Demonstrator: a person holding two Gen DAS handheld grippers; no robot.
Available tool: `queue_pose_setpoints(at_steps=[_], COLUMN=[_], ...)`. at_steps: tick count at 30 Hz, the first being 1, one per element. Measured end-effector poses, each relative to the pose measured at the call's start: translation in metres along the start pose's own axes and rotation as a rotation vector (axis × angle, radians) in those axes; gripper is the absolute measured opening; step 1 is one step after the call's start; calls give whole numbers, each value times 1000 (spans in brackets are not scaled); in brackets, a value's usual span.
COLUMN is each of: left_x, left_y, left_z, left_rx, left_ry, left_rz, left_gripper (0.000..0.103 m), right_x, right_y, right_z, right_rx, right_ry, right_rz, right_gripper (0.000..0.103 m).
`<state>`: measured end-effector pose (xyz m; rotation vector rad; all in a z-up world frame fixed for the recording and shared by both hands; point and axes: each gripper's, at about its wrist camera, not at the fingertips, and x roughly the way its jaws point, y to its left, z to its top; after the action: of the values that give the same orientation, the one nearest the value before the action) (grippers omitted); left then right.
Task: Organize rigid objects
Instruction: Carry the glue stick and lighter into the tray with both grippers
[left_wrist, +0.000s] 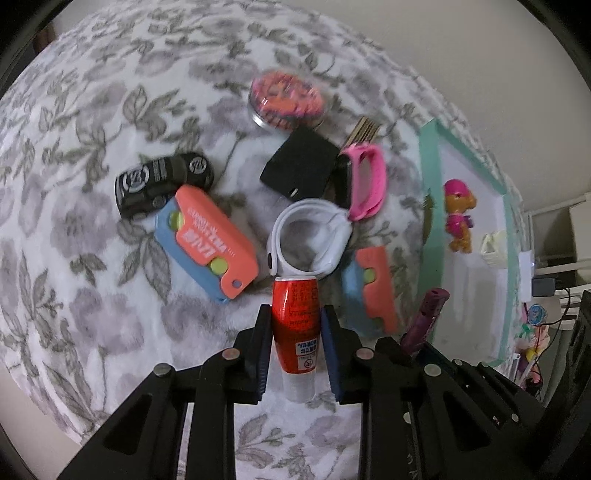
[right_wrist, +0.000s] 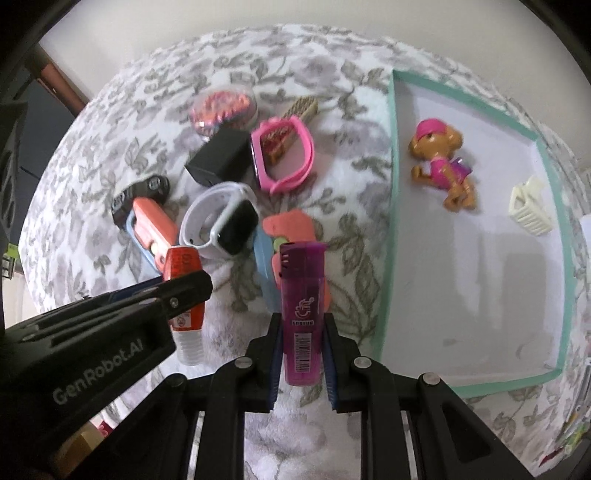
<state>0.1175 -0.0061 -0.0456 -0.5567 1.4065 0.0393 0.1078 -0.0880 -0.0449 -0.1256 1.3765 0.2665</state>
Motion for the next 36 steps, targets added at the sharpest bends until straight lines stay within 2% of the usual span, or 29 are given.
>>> queue_pose_setpoints(at_steps=[5, 13, 20, 22, 26, 30, 33, 34, 36], left_x=[-23, -67, -61, -59, -53, -40, -27, -22, -13], left_y=[-2, -18, -59, -70, -90, -108, -117, -119, -121], left_z=[1, -4, -10, -13, -20, -25, -28, -28, -29], left_rx=[27, 95, 206, 246, 315, 365, 399, 411, 410], left_ry=[-50, -219, -294, -308, -325, -308, -299, -295, -272], left_rz=[-38, -116, -181, -194, -167, -171, -148, -118, -120], left_gripper=[27, 27, 27, 27, 27, 27, 27, 27, 27], right_x=[-19, -57, -73, -77, -76, -75, -75, -75, -72], right_y=[-9, -36, -64, -75, -92, -114, -128, -132, -140], right_z=[5, 3, 4, 3, 2, -2, -4, -5, -6], right_rx=[19, 71, 151, 178, 220, 277, 310, 322, 335], right_ry=[-58, -197, -266, -276, -277, -269, -266, -264, -255], right_rz=[4, -28, -109, -123, -141, -166, -180, -190, -220], right_gripper=[21, 21, 21, 21, 21, 21, 21, 21, 21])
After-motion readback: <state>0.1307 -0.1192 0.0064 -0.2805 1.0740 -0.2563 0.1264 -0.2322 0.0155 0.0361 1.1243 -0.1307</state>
